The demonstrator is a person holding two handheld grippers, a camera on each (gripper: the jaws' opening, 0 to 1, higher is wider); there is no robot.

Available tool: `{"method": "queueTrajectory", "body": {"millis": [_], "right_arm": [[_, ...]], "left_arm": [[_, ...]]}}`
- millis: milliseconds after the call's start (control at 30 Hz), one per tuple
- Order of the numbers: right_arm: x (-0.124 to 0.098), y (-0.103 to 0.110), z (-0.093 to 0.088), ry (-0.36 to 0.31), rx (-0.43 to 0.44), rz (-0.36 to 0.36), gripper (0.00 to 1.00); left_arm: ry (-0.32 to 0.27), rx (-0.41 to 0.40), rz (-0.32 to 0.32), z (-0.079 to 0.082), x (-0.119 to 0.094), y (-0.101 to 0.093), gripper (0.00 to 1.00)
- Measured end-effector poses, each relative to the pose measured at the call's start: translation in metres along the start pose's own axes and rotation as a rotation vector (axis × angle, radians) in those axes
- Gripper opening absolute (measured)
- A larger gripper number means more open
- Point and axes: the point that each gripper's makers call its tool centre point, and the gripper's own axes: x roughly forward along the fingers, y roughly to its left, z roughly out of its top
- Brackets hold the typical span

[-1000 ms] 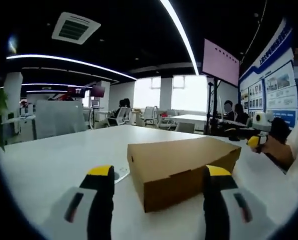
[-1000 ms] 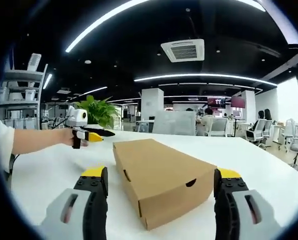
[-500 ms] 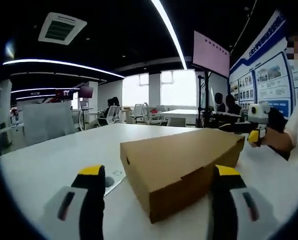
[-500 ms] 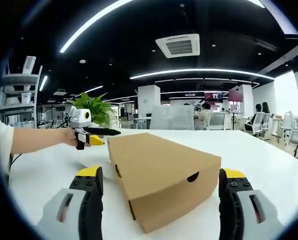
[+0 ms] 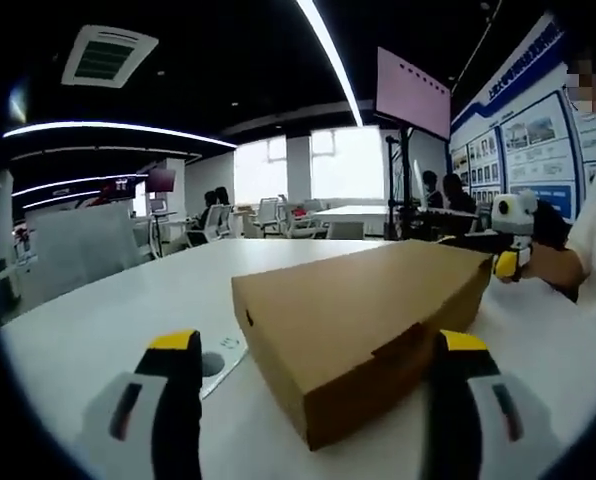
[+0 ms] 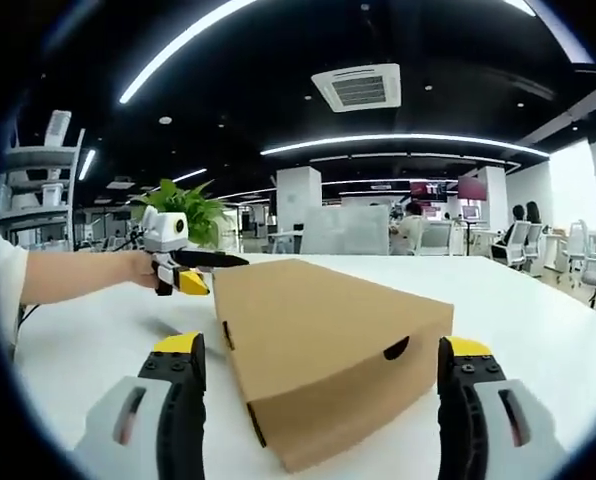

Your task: Operate the shoe box by opening the lid, removing the specified soft item, and placing it in the target area until the item is outside and the box remains undamaged.

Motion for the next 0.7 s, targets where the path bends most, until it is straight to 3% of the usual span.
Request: {"method": "queueTrajectory", "body": {"millis": [267, 400, 500, 533, 567, 600, 633, 700], "right_arm": [[0.011, 0.0, -0.003, 0.007, -0.031, -0.021, 1.0], [0.013, -0.003, -0.001, 0.001, -0.056, -0.032, 1.0], [0.015, -0.005, -0.007, 0.035, -0.039, -0.038, 1.0], [0.017, -0.004, -0.007, 0.033, -0.031, -0.033, 1.0], [0.016, -0.004, -0.005, 0.029, -0.037, -0.04, 1.0], [0.015, -0.004, -0.006, 0.032, -0.042, -0.042, 1.0], [0.015, -0.004, -0.006, 0.032, -0.041, -0.046, 1.0], [0.016, -0.004, -0.006, 0.029, -0.047, -0.047, 1.0]], "left_arm": [[0.009, 0.006, -0.03, -0.006, 0.006, -0.003, 0.97], [-0.007, -0.039, -0.037, -0.01, 0.007, -0.005, 0.98], [-0.016, -0.046, -0.06, -0.01, 0.008, -0.01, 0.93], [-0.017, -0.041, -0.066, -0.009, 0.008, -0.011, 0.89], [-0.005, -0.057, -0.116, -0.01, 0.007, -0.023, 0.8], [-0.031, -0.036, -0.059, -0.005, 0.009, -0.013, 0.82], [-0.014, -0.057, -0.109, -0.008, 0.009, -0.023, 0.82], [-0.014, -0.054, -0.101, -0.007, 0.009, -0.02, 0.82]]}}
